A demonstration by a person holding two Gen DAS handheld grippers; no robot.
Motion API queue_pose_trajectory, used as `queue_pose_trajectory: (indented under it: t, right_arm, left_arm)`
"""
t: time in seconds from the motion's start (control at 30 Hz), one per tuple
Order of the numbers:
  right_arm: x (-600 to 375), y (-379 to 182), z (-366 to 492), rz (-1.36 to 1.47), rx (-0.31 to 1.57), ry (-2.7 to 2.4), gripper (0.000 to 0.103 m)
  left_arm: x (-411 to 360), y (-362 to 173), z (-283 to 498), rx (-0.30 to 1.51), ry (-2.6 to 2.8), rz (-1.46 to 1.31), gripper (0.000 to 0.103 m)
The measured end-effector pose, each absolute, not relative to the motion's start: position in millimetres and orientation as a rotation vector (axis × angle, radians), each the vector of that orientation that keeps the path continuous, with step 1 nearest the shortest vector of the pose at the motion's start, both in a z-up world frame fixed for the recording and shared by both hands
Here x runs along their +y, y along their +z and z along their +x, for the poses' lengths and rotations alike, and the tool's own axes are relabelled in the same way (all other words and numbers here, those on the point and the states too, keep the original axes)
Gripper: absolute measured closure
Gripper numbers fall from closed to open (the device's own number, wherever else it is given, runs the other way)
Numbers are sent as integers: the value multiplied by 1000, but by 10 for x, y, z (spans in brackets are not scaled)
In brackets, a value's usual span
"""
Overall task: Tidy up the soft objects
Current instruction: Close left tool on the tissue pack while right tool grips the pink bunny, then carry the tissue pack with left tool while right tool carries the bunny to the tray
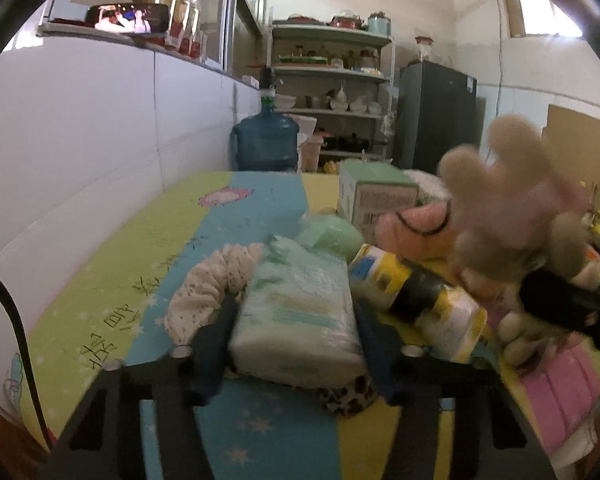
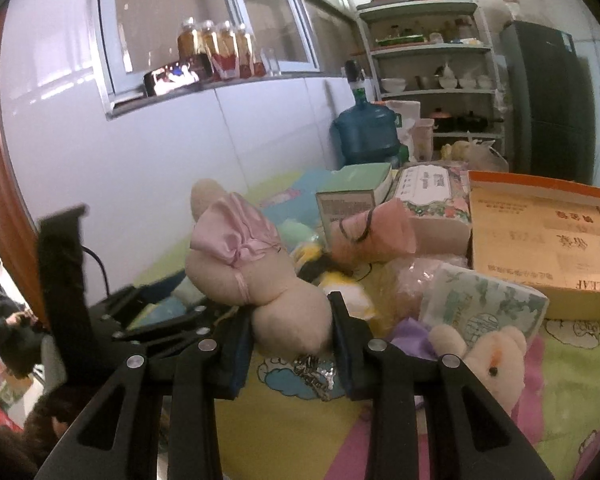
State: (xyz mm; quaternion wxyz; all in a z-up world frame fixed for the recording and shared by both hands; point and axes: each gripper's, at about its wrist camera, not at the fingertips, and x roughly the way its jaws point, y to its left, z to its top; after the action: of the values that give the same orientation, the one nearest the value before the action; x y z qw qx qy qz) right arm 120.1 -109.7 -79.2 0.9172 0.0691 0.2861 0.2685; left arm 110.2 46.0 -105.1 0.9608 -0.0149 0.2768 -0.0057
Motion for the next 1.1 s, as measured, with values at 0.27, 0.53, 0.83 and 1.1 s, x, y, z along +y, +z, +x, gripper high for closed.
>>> queue_pose_trajectory:
  t: [0.27,0.53,0.83,1.1]
  right_arm:
    - [-1202,-752,1122,187,560,553,67]
    - [-1387,-648,1066,242,511,558,67]
    - [-1738,-489,965,261,447,502,67]
    - [-2248,-377,908,282,411,385,67]
  left_arm:
    - [501,-964,1008,515,-3,-63,54]
    - [455,-706,887,479,0,-58,54]
    - [80,-426,907,445,-100,-29,54]
    - [-411,-275,1070,449,-246,-43,54]
